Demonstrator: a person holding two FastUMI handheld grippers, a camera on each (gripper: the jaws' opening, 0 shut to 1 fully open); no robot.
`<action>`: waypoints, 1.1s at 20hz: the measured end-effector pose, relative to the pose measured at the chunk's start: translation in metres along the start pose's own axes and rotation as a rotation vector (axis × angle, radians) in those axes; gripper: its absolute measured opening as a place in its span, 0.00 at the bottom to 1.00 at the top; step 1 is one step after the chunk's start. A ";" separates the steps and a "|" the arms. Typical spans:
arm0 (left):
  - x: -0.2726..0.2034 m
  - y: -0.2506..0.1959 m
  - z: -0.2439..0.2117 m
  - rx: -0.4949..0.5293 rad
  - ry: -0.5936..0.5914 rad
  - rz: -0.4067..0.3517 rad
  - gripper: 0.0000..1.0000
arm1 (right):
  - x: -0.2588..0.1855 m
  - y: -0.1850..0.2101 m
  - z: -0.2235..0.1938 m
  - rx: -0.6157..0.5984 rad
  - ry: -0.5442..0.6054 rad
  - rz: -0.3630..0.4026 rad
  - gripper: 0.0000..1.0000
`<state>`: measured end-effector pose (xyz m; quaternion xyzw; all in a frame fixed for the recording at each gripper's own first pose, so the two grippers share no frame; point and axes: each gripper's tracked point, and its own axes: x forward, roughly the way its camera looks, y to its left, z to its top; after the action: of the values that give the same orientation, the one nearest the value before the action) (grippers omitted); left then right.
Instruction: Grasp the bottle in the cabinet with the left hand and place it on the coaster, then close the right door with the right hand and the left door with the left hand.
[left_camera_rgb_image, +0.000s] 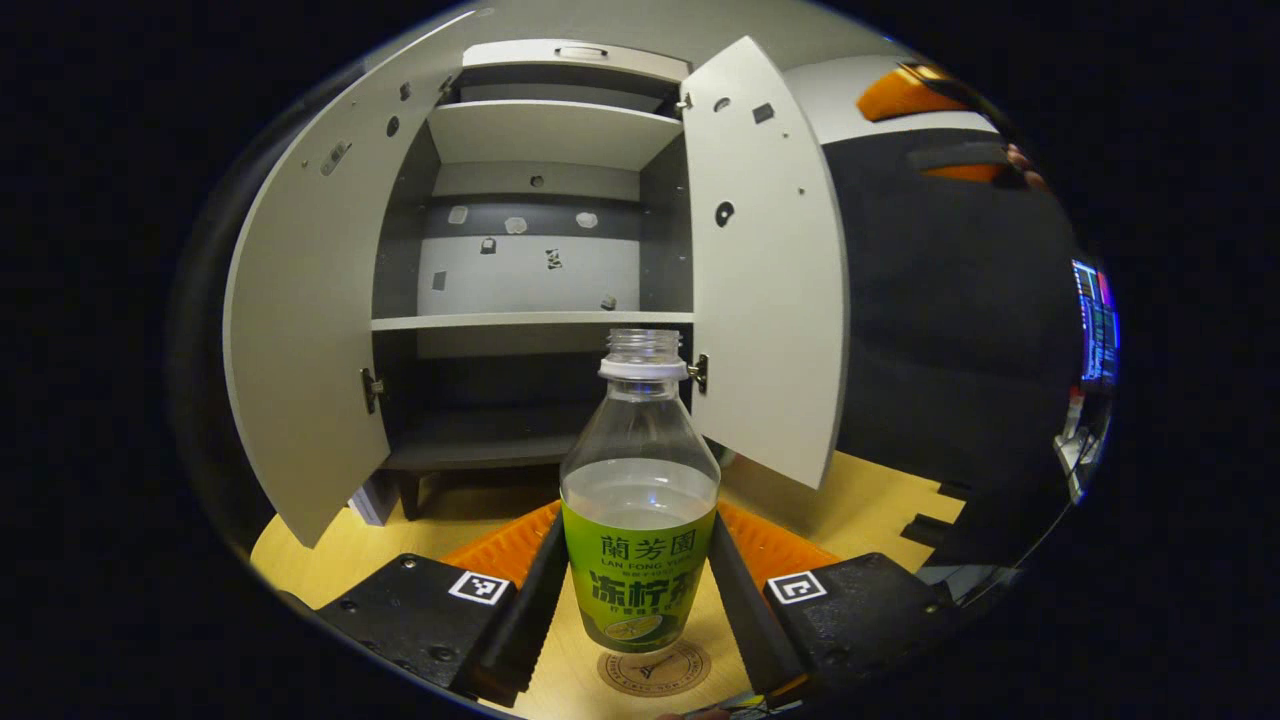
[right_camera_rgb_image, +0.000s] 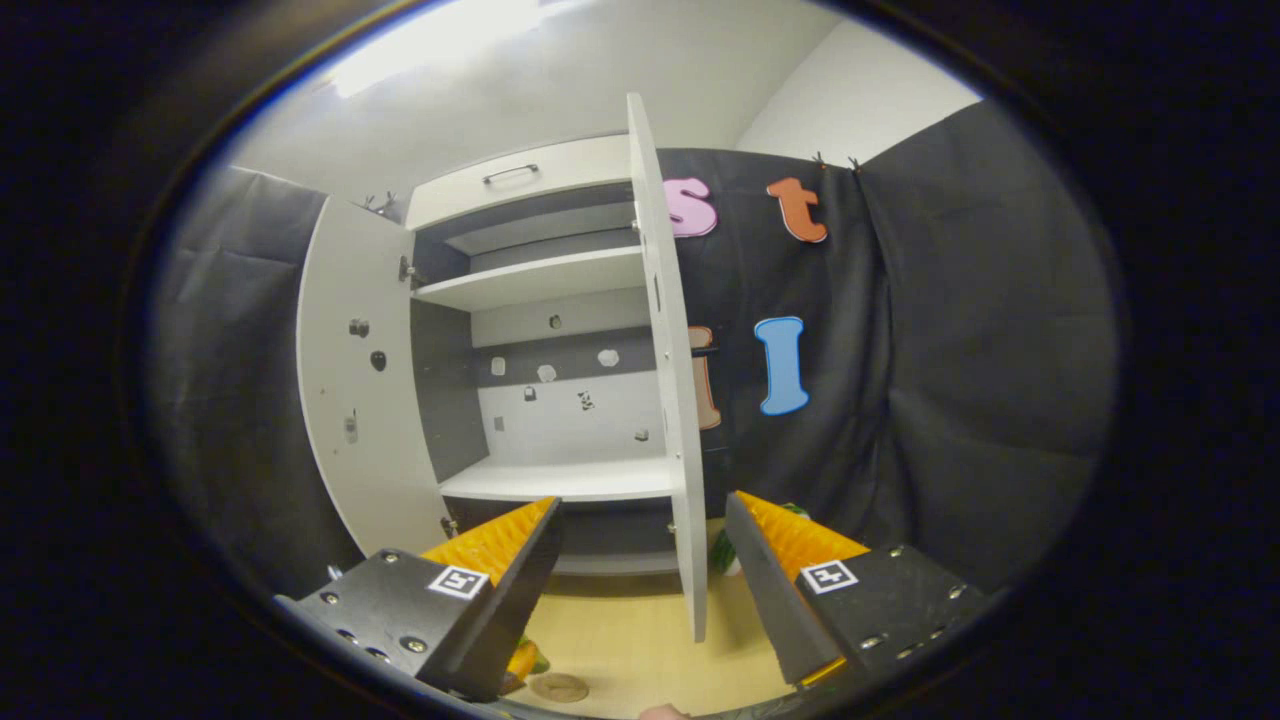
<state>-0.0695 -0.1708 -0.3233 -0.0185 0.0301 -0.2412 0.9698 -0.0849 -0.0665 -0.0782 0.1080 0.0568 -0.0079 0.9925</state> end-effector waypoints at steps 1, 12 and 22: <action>-0.002 -0.006 -0.009 0.002 0.004 -0.017 0.79 | 0.003 -0.001 0.001 0.016 -0.002 -0.009 0.98; -0.003 -0.011 -0.078 -0.017 0.082 -0.071 0.79 | 0.038 0.010 -0.020 0.003 0.023 -0.018 0.98; -0.004 -0.004 -0.059 0.076 0.100 -0.046 0.87 | 0.018 -0.002 -0.029 -0.035 0.030 -0.025 0.98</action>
<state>-0.0791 -0.1733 -0.3820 0.0300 0.0690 -0.2651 0.9613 -0.0703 -0.0621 -0.1086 0.0901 0.0732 -0.0176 0.9931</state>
